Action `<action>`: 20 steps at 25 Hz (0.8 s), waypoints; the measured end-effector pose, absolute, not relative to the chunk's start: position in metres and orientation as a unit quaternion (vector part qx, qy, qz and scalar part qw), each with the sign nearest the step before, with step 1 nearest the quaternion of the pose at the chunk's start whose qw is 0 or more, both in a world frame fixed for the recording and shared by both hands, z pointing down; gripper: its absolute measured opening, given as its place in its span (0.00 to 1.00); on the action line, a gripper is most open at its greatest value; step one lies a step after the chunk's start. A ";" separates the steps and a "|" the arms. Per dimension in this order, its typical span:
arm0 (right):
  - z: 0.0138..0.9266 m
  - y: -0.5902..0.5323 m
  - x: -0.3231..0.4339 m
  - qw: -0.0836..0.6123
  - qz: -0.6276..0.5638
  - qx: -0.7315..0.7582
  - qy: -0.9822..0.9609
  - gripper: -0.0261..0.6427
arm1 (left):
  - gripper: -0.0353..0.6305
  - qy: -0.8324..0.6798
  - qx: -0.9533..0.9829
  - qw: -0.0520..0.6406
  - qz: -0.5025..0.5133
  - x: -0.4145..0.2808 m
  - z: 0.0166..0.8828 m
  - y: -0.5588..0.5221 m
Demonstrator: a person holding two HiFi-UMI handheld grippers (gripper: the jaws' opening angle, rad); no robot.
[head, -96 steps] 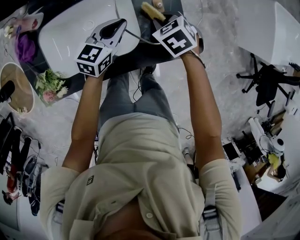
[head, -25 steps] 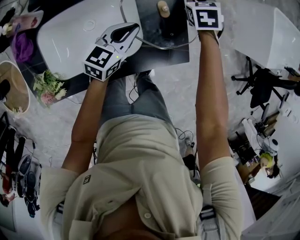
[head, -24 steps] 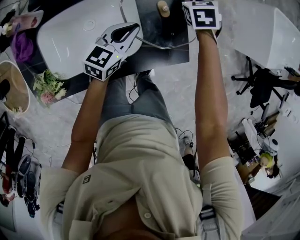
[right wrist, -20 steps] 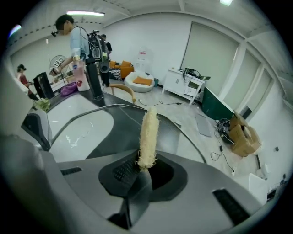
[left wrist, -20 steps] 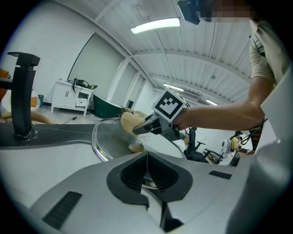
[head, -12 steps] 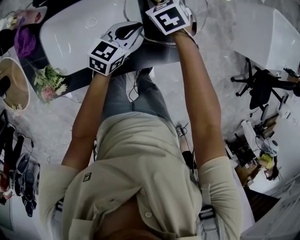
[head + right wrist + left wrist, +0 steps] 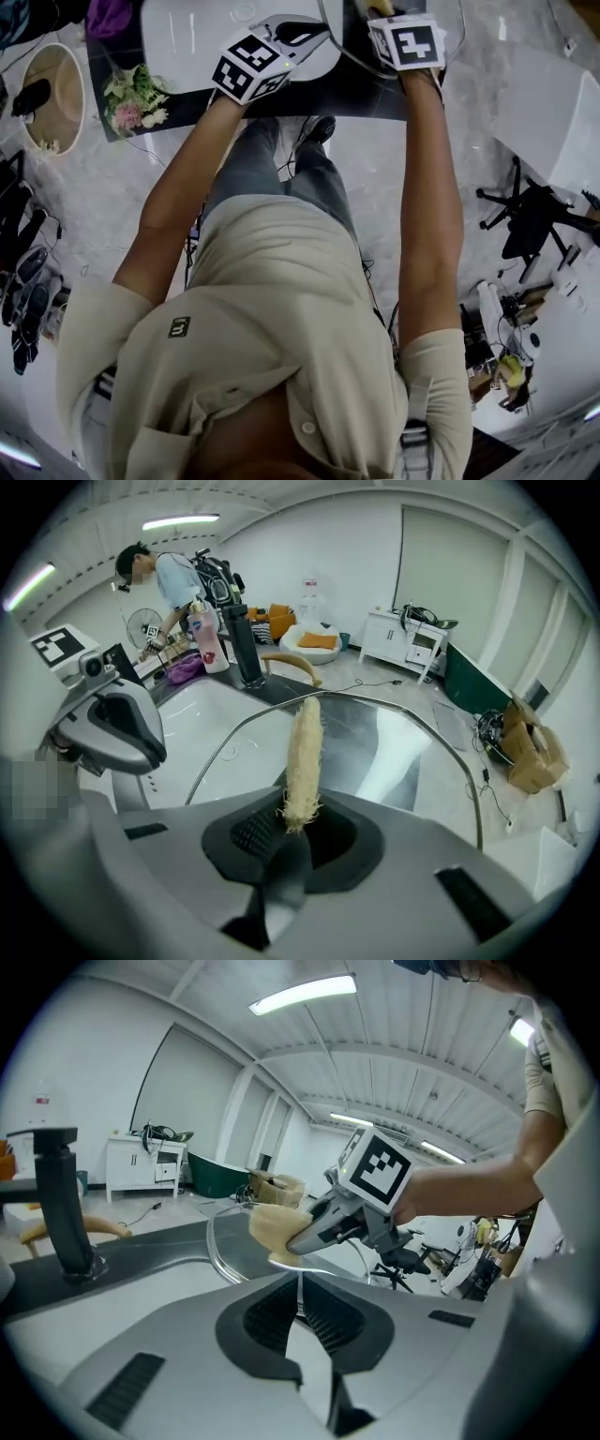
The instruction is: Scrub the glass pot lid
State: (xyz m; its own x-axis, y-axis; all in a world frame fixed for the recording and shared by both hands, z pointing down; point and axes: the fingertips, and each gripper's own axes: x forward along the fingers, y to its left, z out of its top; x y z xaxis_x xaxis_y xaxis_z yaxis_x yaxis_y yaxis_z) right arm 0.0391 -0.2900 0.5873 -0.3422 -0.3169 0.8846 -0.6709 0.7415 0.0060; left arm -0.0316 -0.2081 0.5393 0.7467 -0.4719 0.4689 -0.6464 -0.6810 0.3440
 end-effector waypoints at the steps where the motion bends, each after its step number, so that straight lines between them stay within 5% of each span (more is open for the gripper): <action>1: 0.584 -0.287 0.044 0.477 0.193 0.315 -0.798 0.11 | 0.08 -0.314 0.900 0.244 0.177 -0.038 0.533 -0.209; 13: 0.514 -0.277 0.084 0.425 0.190 0.364 -0.807 0.11 | 0.08 -0.360 0.907 0.129 0.177 -0.095 0.406 -0.228; 20: 0.392 -0.274 0.113 0.323 0.133 0.424 -0.836 0.11 | 0.08 -0.384 0.910 0.065 0.143 -0.093 0.322 -0.219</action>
State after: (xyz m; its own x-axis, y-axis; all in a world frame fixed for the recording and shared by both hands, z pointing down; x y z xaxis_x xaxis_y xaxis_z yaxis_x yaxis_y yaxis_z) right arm 0.1133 -0.2736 0.3923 -0.4321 -0.6228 0.6523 -0.7945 0.6051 0.0514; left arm -0.0930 -0.2195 0.3219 0.6644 -0.6804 0.3092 -0.7174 -0.6966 0.0086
